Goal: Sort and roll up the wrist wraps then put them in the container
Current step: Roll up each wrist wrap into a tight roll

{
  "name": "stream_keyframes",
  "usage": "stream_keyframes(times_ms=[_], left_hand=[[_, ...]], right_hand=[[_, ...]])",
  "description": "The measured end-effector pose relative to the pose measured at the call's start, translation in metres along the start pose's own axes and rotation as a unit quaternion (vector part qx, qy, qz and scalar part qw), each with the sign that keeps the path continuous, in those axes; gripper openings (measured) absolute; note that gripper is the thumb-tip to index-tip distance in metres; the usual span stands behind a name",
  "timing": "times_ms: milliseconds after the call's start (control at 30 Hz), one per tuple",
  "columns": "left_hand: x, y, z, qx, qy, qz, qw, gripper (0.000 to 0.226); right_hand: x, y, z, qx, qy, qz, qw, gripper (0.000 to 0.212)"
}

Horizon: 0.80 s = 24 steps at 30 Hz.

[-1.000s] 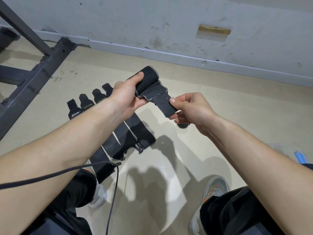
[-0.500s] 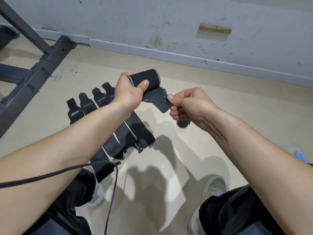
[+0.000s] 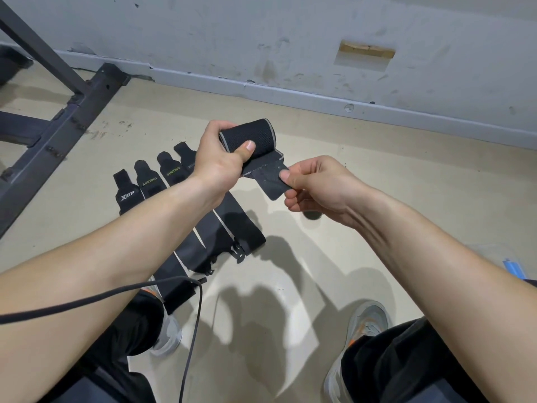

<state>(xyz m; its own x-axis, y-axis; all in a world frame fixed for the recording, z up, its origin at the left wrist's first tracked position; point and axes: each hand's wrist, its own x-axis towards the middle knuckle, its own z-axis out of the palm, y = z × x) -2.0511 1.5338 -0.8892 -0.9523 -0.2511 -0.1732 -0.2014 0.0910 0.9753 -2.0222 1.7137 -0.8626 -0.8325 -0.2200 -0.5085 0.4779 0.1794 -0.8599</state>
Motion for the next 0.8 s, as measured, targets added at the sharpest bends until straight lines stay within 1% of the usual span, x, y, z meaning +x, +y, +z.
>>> stream_keyframes(times_ms=[100,200,400,533,600,700,733,800], left_hand=[[-0.002,0.000,0.003,0.002,-0.002,0.009,1.000,0.032],[-0.004,0.001,0.006,-0.015,-0.023,0.010,1.000,0.034],[-0.014,-0.001,0.011,-0.116,-0.100,-0.083,0.985,0.041],[-0.018,0.000,0.013,-0.115,-0.142,-0.101,0.978,0.041],[-0.020,0.000,0.015,-0.116,-0.147,-0.103,0.977,0.034],[-0.022,0.005,0.016,-0.175,-0.133,-0.140,0.965,0.007],[-0.022,0.006,0.015,-0.188,-0.131,-0.152,0.961,0.002],[-0.022,0.007,0.013,-0.191,-0.133,-0.168,0.958,0.004]], right_hand=[[-0.002,-0.009,-0.002,0.002,0.004,-0.024,1.000,0.022],[-0.002,-0.008,-0.003,0.006,0.004,-0.034,0.999,0.025],[-0.003,-0.001,-0.011,-0.012,0.004,-0.020,1.000,0.021],[-0.004,0.001,-0.009,0.035,-0.003,-0.025,0.999,0.017],[-0.003,0.002,-0.009,0.048,-0.004,-0.026,0.998,0.013],[-0.002,0.003,-0.011,0.061,-0.002,-0.022,0.998,0.008],[-0.001,0.004,-0.012,0.065,-0.003,-0.020,0.998,0.008],[-0.001,0.004,-0.012,0.072,-0.006,-0.020,0.997,0.009]])
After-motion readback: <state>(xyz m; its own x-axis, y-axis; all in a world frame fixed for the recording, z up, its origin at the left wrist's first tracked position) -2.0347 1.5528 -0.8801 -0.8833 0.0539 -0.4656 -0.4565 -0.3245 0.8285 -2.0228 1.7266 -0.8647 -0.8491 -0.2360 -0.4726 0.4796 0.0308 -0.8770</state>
